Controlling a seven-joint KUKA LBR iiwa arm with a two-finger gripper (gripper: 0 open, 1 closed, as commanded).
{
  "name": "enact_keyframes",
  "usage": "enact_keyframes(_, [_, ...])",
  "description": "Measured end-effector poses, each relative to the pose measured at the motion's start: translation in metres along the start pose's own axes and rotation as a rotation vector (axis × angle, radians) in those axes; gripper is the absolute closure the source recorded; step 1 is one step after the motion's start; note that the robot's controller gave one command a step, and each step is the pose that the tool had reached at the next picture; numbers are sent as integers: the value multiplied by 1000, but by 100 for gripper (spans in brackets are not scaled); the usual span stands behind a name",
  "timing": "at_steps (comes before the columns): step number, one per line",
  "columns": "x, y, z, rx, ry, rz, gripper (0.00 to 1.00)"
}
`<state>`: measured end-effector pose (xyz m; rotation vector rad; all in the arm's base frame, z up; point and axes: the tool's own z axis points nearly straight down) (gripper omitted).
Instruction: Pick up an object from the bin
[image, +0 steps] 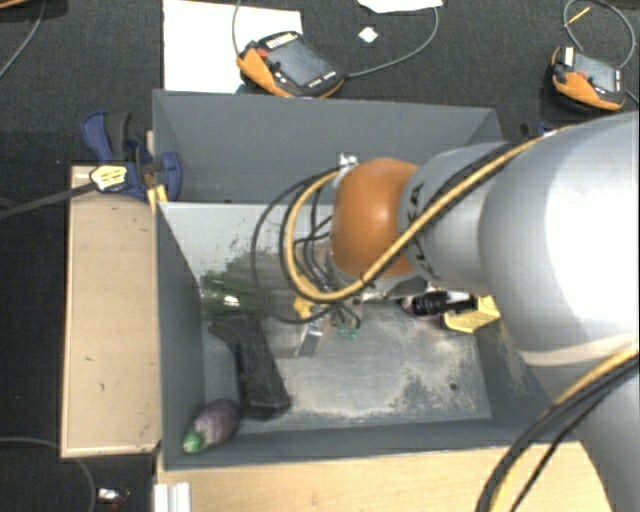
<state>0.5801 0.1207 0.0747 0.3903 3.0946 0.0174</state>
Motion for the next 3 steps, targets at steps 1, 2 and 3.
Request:
enact_keyframes(1, [-13,-8,0,-5,-12,-134,100])
enact_keyframes(2, [-13,-8,0,-5,-13,-134,100])
enact_keyframes(3, [-12,-9,-6,-4,-10,-134,100])
